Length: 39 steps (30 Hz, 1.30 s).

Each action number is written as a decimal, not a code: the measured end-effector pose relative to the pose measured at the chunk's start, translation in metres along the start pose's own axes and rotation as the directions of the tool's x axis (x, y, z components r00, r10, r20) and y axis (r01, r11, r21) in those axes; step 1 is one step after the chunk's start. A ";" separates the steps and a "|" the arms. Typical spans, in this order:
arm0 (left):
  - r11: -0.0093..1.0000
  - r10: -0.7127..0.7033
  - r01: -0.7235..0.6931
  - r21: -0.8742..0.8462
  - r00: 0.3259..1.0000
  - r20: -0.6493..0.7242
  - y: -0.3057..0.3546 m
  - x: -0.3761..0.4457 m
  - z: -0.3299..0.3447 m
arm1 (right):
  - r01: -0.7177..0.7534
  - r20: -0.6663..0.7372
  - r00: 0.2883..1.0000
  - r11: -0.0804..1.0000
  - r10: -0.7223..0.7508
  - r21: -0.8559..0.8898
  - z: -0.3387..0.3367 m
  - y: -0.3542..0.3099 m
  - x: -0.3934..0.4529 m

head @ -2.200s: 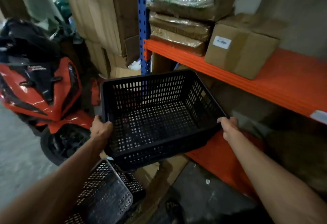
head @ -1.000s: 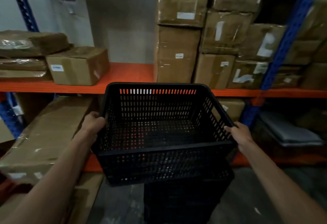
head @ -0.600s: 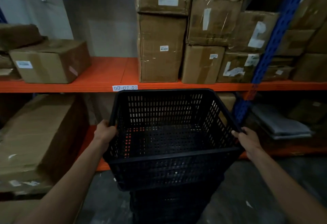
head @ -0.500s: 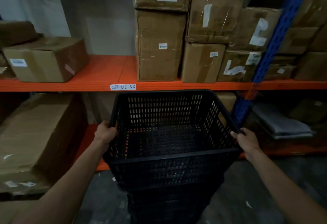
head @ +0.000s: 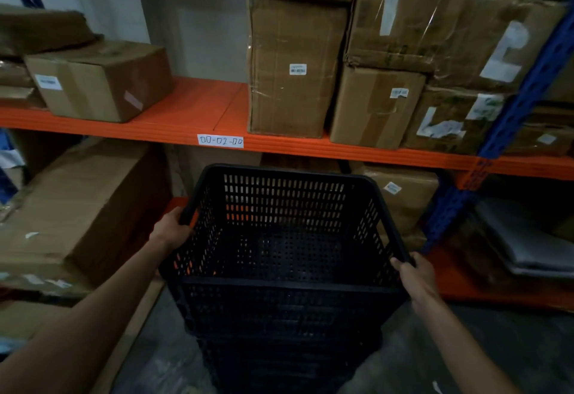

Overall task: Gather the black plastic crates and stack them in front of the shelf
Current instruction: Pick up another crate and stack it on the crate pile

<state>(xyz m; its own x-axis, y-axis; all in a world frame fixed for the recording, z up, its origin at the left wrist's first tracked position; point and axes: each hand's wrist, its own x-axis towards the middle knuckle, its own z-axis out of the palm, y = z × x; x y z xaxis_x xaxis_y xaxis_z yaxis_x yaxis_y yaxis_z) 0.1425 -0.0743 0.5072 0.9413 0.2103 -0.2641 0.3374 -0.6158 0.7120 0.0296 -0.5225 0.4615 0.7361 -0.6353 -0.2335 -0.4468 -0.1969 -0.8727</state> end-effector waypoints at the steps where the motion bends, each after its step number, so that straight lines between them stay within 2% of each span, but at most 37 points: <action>1: 1.000 -0.002 0.002 0.003 1.000 0.008 0.001 -0.001 0.002 | 0.000 0.007 1.000 1.000 0.000 -0.005 -0.001 -0.002 0.004; 14: 0.991 0.055 -0.055 0.119 0.998 0.009 0.000 0.014 0.003 | -0.020 -0.002 1.000 0.999 0.020 -0.046 -0.006 -0.002 0.009; 27: 0.991 0.077 -0.070 0.114 0.995 -0.059 0.002 0.015 0.001 | 0.030 0.014 0.999 0.998 -0.029 -0.049 -0.004 -0.029 0.013; 36: 0.977 0.093 -0.088 0.194 0.996 -0.015 0.004 0.016 0.012 | -0.009 0.008 1.000 0.993 0.010 -0.116 -0.009 -0.008 0.013; 39: 0.982 0.110 -0.107 0.157 0.994 -0.015 0.003 0.015 0.020 | 0.004 -0.004 1.000 0.989 -0.005 -0.146 -0.013 -0.008 0.015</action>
<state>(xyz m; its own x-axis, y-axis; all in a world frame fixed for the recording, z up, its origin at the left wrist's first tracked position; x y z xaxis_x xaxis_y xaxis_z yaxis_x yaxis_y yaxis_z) 0.1577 -0.0882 0.4922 0.9729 0.1524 -0.1741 0.2288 -0.7460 0.6255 0.0373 -0.5401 0.4703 0.7362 -0.6375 -0.2271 -0.5129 -0.3065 -0.8019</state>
